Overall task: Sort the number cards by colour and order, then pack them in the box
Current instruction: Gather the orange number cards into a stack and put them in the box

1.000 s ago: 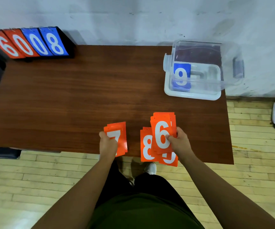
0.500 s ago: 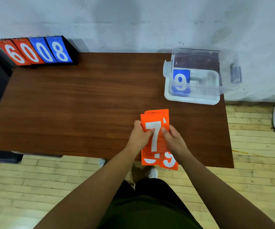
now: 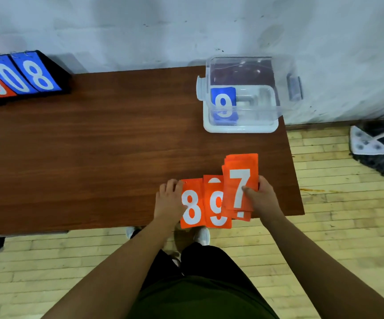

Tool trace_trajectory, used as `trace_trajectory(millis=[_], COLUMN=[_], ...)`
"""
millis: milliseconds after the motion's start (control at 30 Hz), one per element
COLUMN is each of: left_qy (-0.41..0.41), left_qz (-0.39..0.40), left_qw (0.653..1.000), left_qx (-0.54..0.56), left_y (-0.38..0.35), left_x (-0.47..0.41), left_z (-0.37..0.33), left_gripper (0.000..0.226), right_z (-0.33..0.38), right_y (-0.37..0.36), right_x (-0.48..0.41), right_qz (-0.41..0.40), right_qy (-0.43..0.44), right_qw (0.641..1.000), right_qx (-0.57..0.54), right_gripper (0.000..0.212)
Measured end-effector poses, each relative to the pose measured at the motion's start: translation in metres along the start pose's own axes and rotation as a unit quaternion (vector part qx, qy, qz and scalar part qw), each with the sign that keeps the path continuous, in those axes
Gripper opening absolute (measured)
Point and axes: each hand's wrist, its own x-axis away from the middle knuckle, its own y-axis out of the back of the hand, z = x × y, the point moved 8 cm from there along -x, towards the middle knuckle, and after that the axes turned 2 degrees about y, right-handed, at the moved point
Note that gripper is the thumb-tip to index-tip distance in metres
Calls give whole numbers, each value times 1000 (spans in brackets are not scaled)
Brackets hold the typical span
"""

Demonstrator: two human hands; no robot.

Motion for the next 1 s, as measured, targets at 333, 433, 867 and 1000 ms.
trace_trajectory(millis=[333,433,867,1000], left_qy=[39,53,140,89], left_qz=[10,-33,-76,-36], left_qw=[999,995,838,768], left_qx=[31,83,522,634], left_y=[-16,-11,51,70], left_x=[-25,-27,-19,-17], left_z=[13,15,68,40], left_gripper=[83,68,36,29], right_z=[-22,-22,0,15], right_y=[-8,-10,-8,-16], right_x=[3,3,-2,2], right_qz=[12,13,-7,12], right_qy=[-23,-28,-19,7], right_qw=[1000,999,1000,1000], right_qx=[9,20,9,2], right_gripper=[39,44,45,41])
